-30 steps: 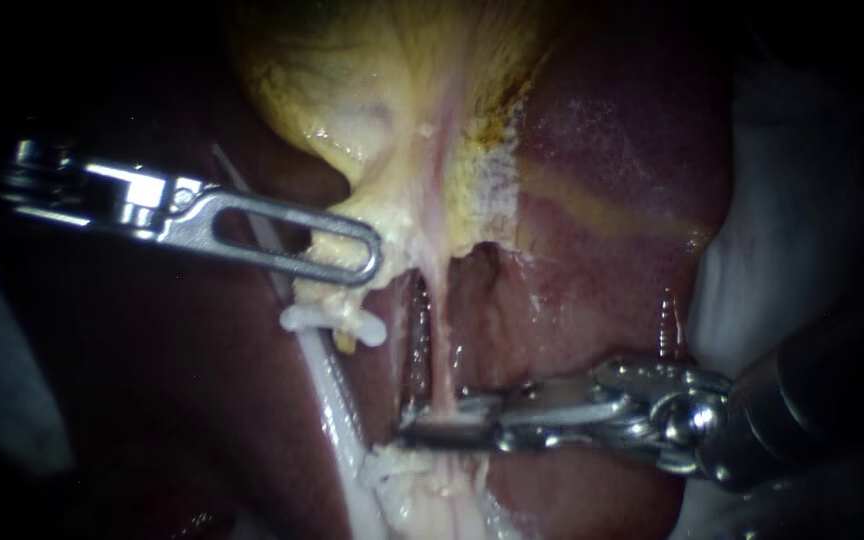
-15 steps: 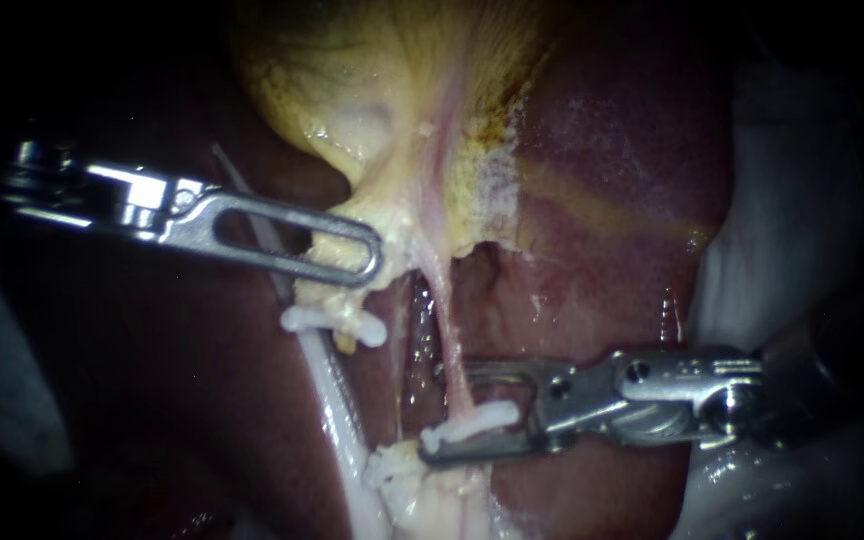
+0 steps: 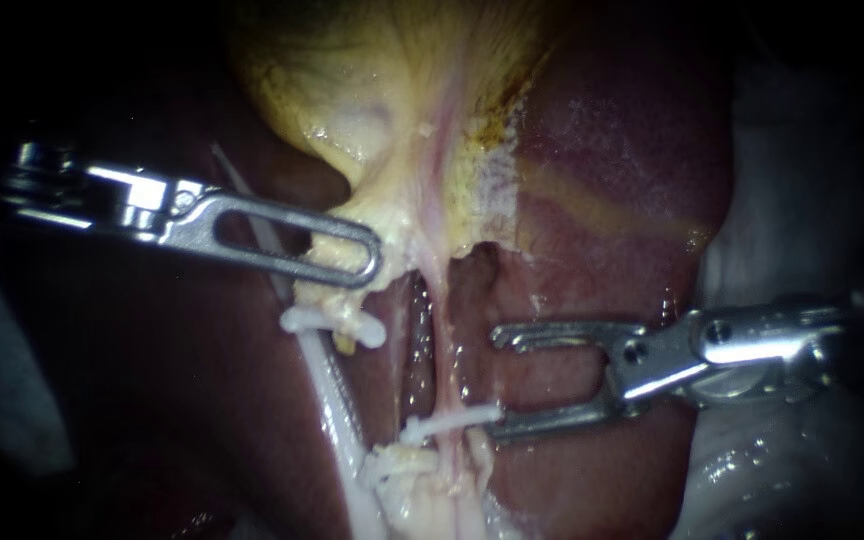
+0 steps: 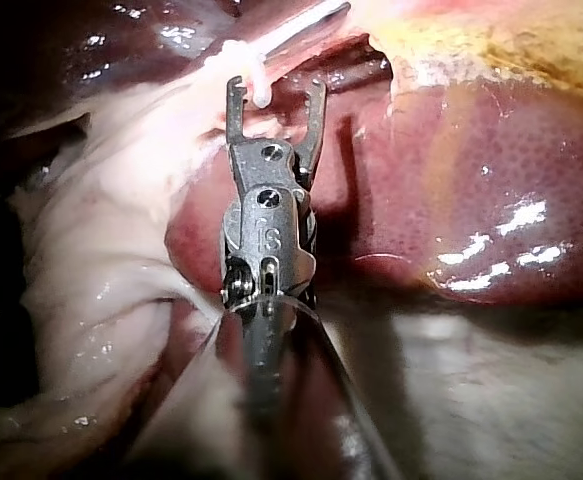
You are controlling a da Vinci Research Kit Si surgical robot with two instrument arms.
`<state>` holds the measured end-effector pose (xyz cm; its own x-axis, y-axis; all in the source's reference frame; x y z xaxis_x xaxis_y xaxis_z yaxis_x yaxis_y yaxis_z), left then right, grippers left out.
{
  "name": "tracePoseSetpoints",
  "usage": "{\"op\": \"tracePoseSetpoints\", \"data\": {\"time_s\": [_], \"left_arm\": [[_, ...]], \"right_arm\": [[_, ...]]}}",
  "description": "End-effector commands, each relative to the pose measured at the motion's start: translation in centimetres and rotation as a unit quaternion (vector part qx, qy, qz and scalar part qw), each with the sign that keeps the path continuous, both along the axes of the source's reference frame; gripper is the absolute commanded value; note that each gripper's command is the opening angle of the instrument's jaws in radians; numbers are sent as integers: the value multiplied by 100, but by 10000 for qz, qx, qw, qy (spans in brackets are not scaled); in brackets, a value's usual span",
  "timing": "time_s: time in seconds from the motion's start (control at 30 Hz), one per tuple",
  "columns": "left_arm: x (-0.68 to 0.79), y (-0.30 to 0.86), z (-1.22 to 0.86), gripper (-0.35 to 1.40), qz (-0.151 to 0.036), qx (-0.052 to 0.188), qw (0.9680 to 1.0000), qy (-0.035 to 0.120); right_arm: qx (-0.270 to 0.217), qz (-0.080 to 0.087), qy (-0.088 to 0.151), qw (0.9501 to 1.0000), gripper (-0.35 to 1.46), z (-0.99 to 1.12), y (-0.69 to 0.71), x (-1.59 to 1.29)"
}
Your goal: Going back first clip right tube
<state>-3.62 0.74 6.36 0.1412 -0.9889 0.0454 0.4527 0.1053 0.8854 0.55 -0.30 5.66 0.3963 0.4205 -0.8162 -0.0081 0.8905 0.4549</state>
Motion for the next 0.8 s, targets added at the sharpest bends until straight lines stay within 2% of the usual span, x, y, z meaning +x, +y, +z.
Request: {"op": "tracePoseSetpoints", "data": {"time_s": [0.03, 0.17, 0.33, 0.57, 0.8], "left_arm": [[0, 0, 0, -35, 0, 0, 10000, 1], [0, 0, 0, -35, 1, 0, 10000, 1], [0, 0, 2, -35, 2, -6, 10000, 2], [-7, -5, 22, -35, 20, -36, 10000, -19], [-26, -7, 50, -35, 115, -38, 9999, -4]], "right_arm": [[-14, 3, -13, 10000, 50, -4, 4, -2], [-128, 34, -34, 9999, 50, -20, 19, -10], [-243, 93, 107, 9996, 50, -28, 30, -18], [-314, 86, 140, 9994, 50, -29, 34, -19], [-313, 90, 136, 9994, 50, -28, 36, -20]]}}
